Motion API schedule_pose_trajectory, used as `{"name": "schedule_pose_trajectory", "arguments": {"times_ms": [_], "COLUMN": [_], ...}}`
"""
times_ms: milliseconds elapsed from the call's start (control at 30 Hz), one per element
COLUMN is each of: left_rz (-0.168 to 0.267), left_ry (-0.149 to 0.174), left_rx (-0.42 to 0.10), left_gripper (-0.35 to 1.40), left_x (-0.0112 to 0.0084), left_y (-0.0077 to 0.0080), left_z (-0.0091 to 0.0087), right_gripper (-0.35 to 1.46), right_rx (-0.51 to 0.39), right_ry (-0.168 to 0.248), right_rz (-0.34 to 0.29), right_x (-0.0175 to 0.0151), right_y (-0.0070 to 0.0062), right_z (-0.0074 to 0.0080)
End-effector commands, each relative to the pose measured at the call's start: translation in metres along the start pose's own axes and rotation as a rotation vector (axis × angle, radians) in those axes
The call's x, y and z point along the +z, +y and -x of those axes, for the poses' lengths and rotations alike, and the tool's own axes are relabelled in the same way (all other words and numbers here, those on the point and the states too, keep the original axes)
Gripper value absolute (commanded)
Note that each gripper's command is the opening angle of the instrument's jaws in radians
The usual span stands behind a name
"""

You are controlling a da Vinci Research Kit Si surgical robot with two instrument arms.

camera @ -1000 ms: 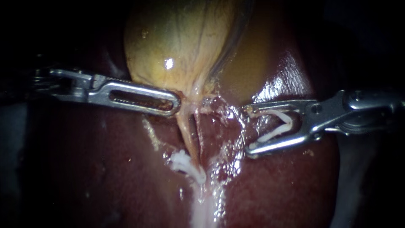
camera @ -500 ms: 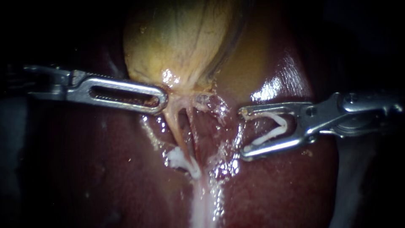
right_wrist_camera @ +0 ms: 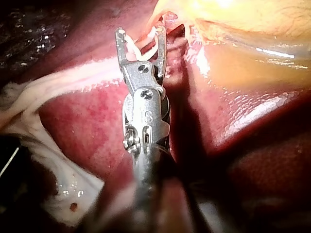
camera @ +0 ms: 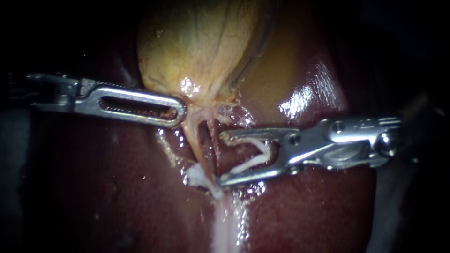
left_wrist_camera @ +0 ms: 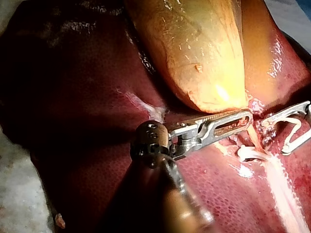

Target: Clipping third clip left tube

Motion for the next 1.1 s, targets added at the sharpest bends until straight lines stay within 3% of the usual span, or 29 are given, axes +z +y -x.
{"name": "schedule_pose_trajectory", "arguments": {"times_ms": [33,400,900,1100], "left_rz": [0.000,-0.002,-0.003,-0.003], "left_ry": [0.001,0.002,0.003,0.004], "left_rx": [0.000,0.005,0.005,0.005], "left_gripper": [-0.35,-0.35,-0.35,-0.35], "left_x": [-0.0001,0.0002,0.0004,0.0005], "left_y": [0.0001,0.0005,0.0006,0.0006], "left_z": [0.0000,0.0001,0.0000,0.0000], "right_gripper": [0.49,0.49,0.49,0.49], "right_rx": [0.002,0.036,0.171,0.196], "right_ry": [-0.001,0.000,0.148,0.173], "right_rz": [-0.001,0.002,-0.042,-0.052], "right_x": [0.0005,0.0043,0.0075,0.0072], "right_y": [0.0002,0.0017,0.0032,0.0040], "right_z": [0.0002,0.0012,-0.0002,-0.0004]}}
